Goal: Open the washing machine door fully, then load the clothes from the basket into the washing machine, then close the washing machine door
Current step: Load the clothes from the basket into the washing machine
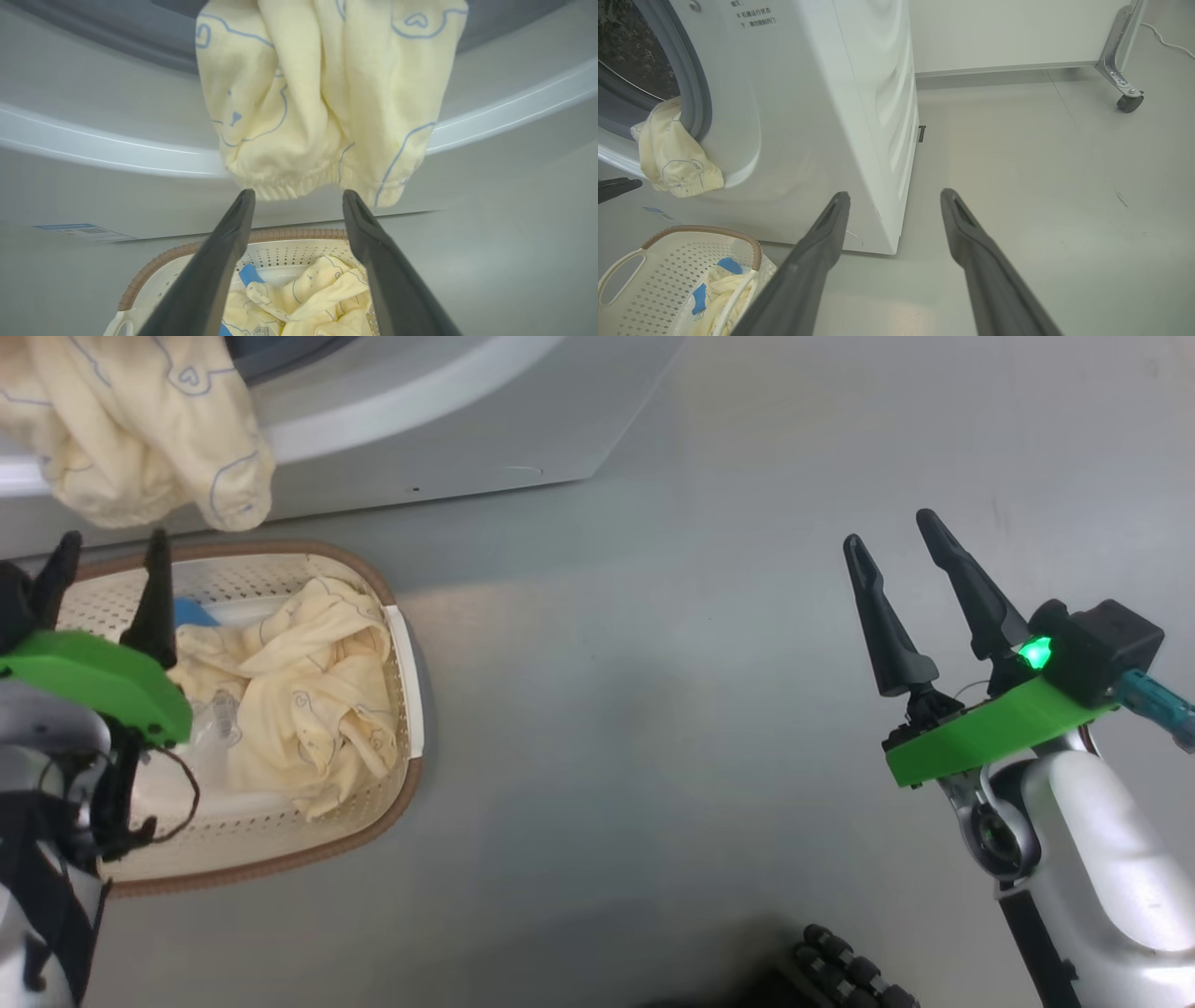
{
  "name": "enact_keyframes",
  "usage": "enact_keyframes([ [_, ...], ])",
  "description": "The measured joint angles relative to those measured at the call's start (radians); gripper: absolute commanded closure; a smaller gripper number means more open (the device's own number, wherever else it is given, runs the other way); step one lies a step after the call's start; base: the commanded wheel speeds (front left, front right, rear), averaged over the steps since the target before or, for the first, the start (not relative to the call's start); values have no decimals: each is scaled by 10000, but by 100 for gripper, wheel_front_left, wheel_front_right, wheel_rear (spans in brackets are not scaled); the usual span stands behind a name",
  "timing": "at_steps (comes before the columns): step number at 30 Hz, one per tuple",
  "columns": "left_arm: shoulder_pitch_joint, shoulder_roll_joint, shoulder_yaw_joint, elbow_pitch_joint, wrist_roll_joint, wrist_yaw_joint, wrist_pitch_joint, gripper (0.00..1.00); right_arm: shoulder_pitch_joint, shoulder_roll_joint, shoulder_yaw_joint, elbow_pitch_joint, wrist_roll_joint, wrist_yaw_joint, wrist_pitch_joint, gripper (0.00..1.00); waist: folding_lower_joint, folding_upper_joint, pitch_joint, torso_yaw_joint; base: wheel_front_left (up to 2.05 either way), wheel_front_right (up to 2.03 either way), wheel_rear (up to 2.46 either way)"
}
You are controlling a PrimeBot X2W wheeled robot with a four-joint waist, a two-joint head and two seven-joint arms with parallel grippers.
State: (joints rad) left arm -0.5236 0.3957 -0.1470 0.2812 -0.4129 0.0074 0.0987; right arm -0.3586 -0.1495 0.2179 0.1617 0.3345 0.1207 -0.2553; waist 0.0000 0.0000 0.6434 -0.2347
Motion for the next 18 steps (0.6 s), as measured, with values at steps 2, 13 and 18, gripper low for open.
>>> enact_keyframes([
  [2,-420,29,2,313,-19,-77,-2,0,-30,10,15,-2,0,0,0,0,0,0,122,-28,0,0,0],
  [13,-2057,21,-159,1402,-23,-345,-17,0,-311,56,17,-115,0,0,0,0,0,0,727,-109,0,0,0],
  [18,-2441,2,-290,1814,-13,-424,-119,0,-413,58,19,-136,0,0,0,0,0,0,862,-104,0,0,0],
])
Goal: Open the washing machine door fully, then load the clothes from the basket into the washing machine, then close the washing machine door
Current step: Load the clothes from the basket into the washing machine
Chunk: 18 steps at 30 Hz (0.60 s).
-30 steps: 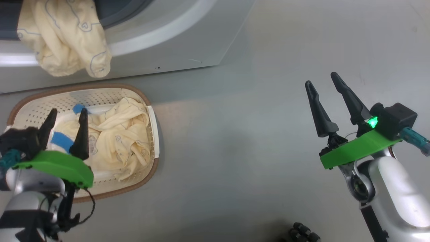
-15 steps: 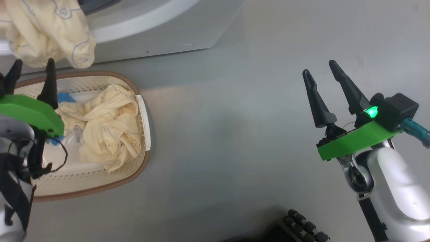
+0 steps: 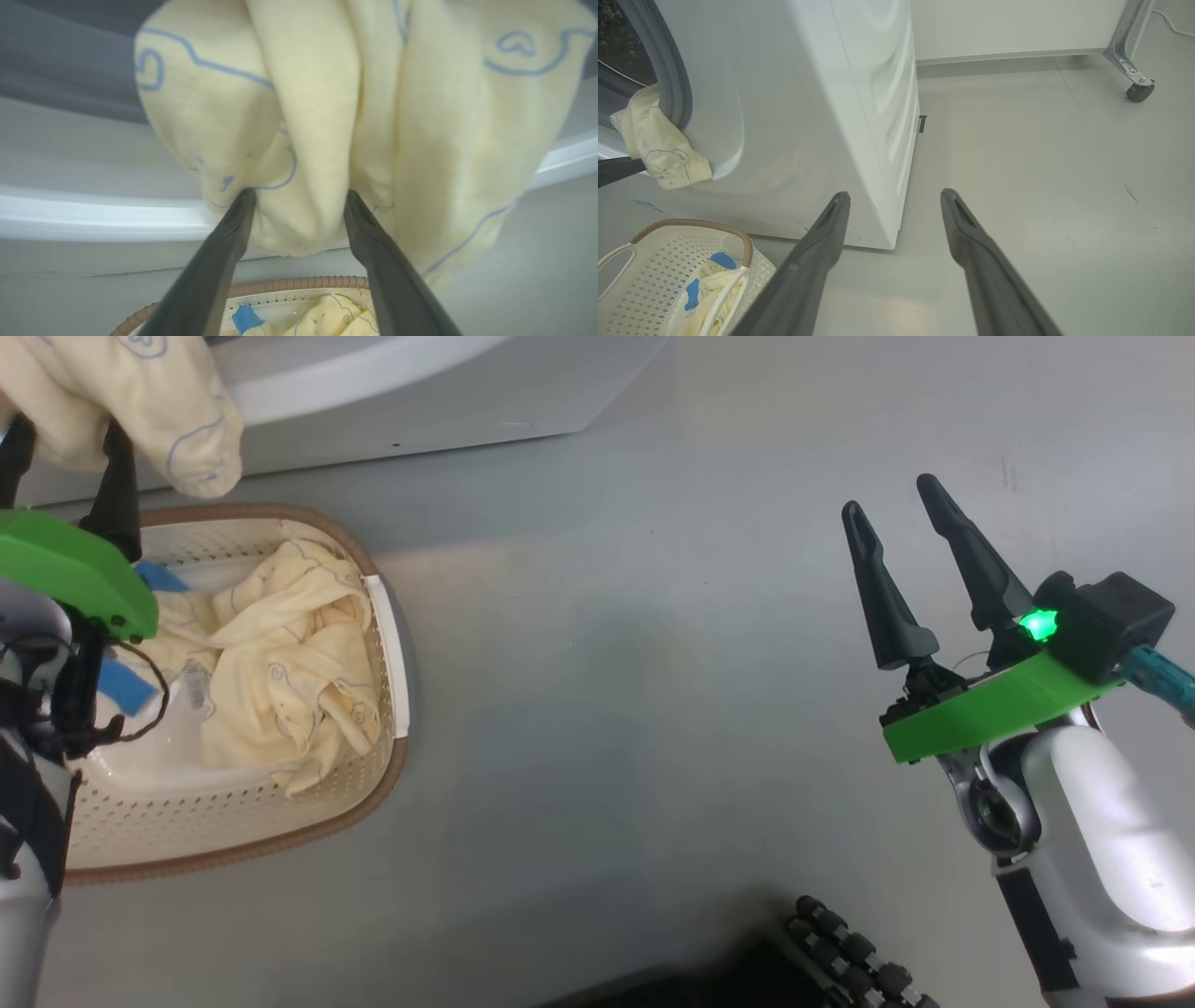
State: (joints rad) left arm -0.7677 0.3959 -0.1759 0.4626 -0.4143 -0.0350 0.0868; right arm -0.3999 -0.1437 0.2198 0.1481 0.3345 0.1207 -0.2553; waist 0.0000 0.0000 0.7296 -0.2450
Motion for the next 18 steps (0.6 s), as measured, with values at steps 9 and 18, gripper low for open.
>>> enact_keyframes([
  [9,-280,-13,-426,324,65,-359,-529,100,1,2,-4,8,-2,0,0,0,0,0,7,7,0,0,0],
  [18,332,-4,-865,-616,94,-614,-1172,100,7,15,-40,36,-15,0,0,0,0,0,-218,127,0,0,0],
])
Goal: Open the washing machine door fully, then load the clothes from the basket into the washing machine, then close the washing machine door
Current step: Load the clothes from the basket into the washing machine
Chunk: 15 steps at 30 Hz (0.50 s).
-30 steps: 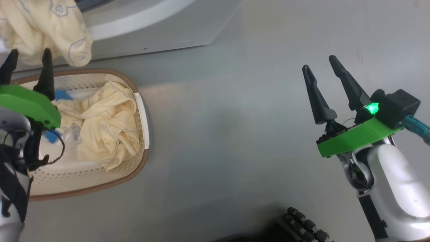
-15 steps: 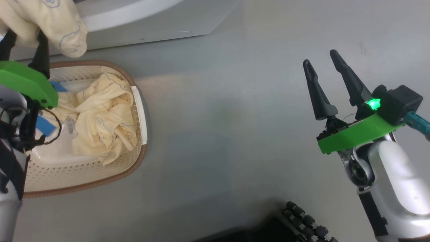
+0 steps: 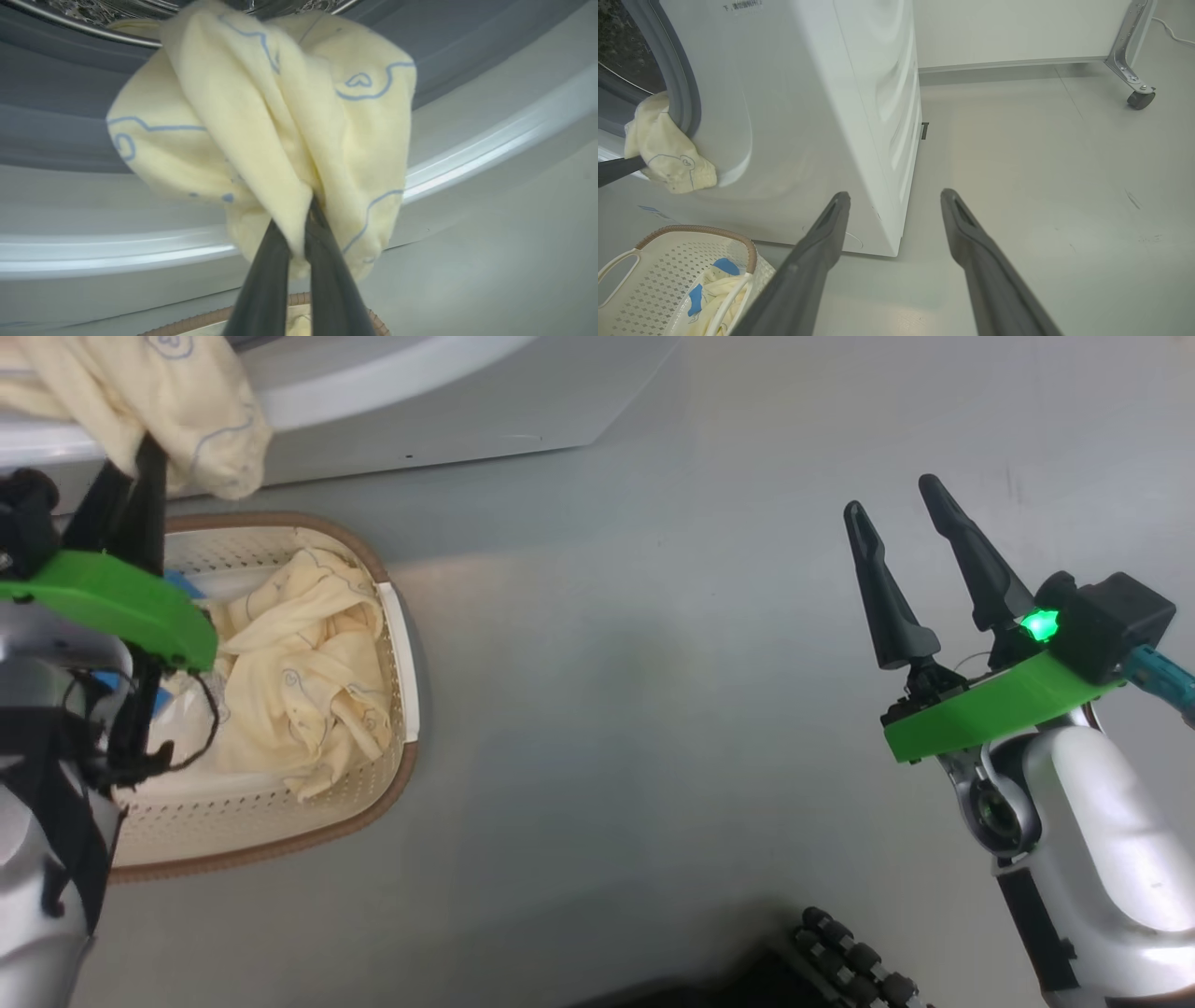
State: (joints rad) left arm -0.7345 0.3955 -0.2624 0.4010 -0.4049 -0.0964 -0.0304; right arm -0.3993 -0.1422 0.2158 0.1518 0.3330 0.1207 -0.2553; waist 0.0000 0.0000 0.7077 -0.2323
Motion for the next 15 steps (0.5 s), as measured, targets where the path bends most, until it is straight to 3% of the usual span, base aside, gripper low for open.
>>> enact_keyframes([
  [7,1116,393,-15,-1896,-8,19,69,100,17,48,2,54,0,0,0,0,0,0,-217,81,0,0,0],
  [15,2290,878,510,-4702,-673,357,669,100,92,92,-4,123,0,0,0,0,0,0,-608,210,0,0,0],
])
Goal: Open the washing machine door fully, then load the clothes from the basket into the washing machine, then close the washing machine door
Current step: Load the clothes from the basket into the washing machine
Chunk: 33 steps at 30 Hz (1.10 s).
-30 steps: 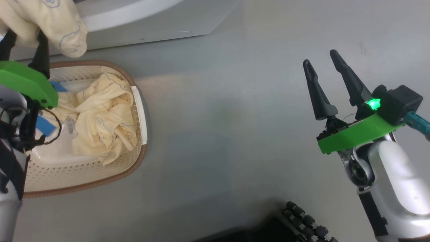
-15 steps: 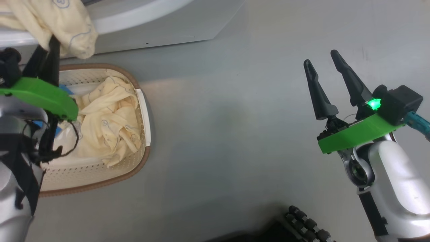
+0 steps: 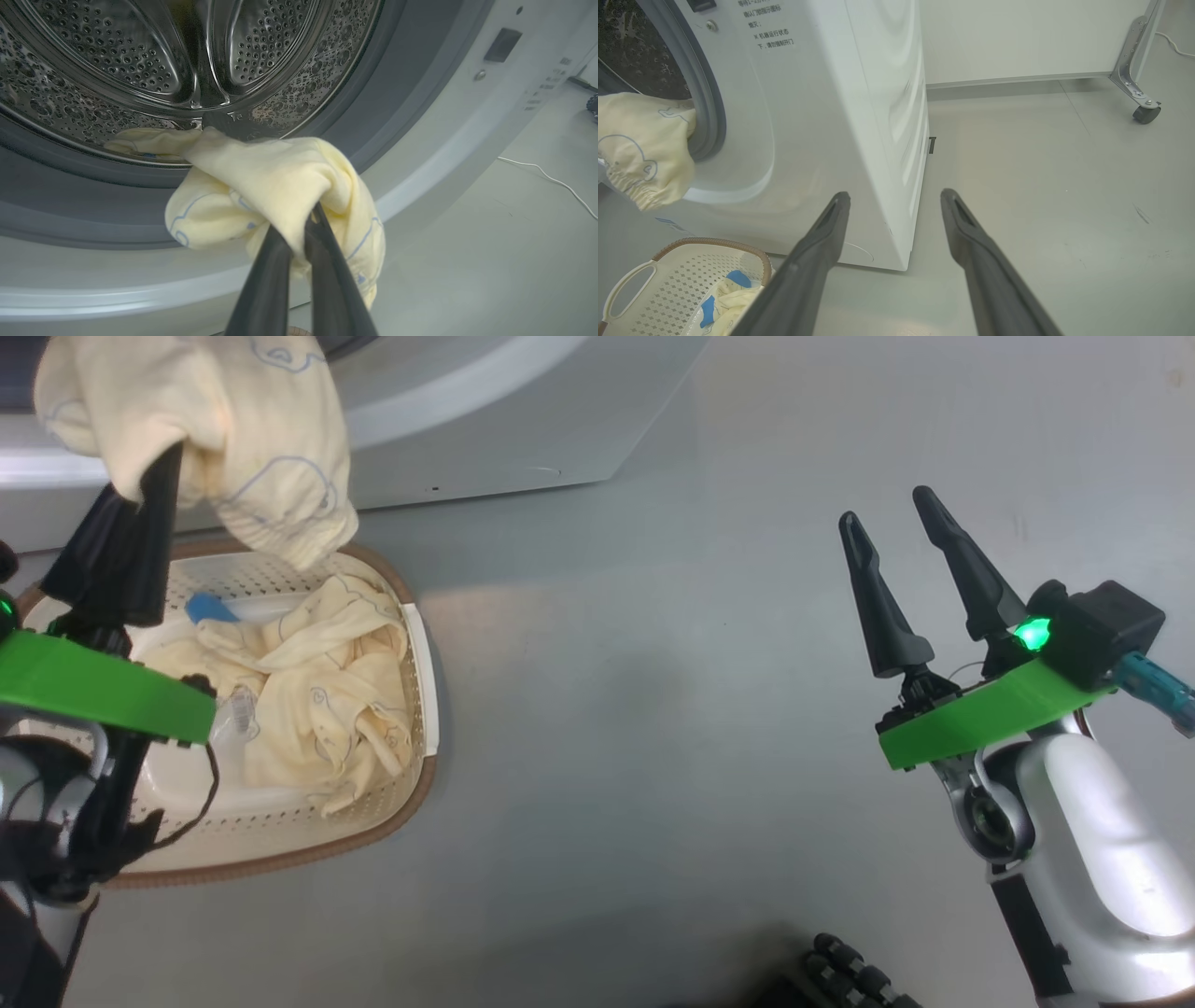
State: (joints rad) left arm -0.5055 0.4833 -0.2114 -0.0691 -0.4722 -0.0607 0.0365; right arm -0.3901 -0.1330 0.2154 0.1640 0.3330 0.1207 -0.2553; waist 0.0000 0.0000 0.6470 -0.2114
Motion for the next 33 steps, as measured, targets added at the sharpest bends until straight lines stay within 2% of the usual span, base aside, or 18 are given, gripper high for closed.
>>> enact_keyframes([
  [5,-192,284,322,-681,-500,12,688,100,-3,6,77,4,8,0,0,0,0,0,-82,-1,0,0,0],
  [11,-1840,433,412,-25,-1225,-194,1509,100,-25,46,196,0,44,0,0,0,0,0,81,-202,0,0,0],
  [17,-3764,460,192,1453,-1661,-453,2031,100,-49,77,194,-17,56,0,0,0,0,0,350,-405,0,0,0],
  [19,-4790,451,13,2366,-1789,-487,2196,100,-86,90,196,-25,102,0,0,0,0,0,511,-479,0,0,0],
  [24,-6479,328,-207,3868,-1910,-600,2180,100,-182,109,203,-36,102,0,0,0,0,0,784,-575,0,0,0],
  [33,-8824,128,-637,6748,-1553,-631,1093,100,-526,173,311,-128,102,0,0,0,0,0,1245,-808,0,0,0],
])
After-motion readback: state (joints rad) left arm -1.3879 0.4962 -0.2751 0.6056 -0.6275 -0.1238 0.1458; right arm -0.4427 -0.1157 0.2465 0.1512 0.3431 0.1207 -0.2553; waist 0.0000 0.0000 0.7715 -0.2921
